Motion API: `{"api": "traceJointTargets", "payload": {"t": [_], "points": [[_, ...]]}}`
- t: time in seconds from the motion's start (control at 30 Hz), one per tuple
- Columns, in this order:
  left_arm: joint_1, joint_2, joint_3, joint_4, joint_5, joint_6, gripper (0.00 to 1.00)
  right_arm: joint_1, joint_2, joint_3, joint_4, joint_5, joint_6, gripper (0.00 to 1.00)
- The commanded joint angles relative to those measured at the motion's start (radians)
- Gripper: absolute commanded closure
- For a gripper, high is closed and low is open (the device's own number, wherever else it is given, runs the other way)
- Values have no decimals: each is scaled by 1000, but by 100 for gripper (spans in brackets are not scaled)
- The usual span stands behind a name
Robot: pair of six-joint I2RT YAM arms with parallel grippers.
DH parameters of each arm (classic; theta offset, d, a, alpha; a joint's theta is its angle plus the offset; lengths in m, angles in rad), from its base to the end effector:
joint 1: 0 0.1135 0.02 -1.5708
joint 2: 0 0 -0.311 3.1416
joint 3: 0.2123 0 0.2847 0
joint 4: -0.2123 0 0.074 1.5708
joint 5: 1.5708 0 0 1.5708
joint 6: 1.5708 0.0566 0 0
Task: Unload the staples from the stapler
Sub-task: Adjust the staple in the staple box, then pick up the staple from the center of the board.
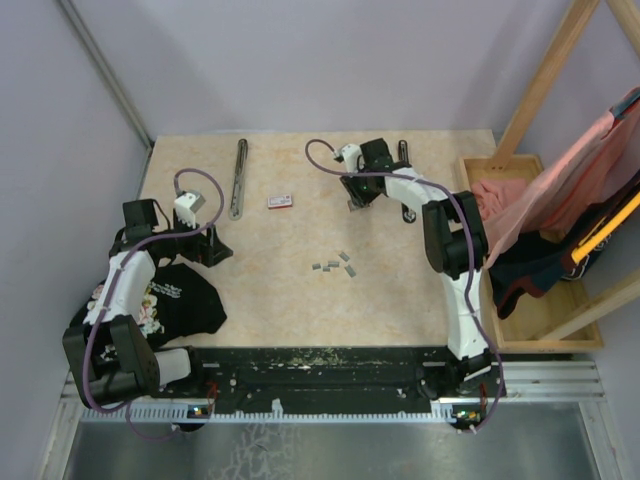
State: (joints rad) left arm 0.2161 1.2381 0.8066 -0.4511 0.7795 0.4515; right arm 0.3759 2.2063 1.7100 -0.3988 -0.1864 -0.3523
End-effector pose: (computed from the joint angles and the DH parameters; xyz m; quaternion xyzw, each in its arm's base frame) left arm 0.2712 0.0188 0.2573 0.2296 0.8497 -0.2357 0.4120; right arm 0.5161 0.2150 0.1829 -0.3633 0.8668 0.0917 0.3290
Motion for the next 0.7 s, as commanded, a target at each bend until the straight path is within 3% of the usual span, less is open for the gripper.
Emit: {"api": "traceJointTargets", "payload": {"t": [0.0,0.27,0.67], "points": [[7,1,32,-8,31,17,0,24,-120,38,-12,-16,-52,61],[10,-5,31,-9,37,21,0,115,-284,-137,-50,-48,-138,51],[14,-12,29,-9,41,21,0,176,-363,-351,-120,-109,-47,48]]}}
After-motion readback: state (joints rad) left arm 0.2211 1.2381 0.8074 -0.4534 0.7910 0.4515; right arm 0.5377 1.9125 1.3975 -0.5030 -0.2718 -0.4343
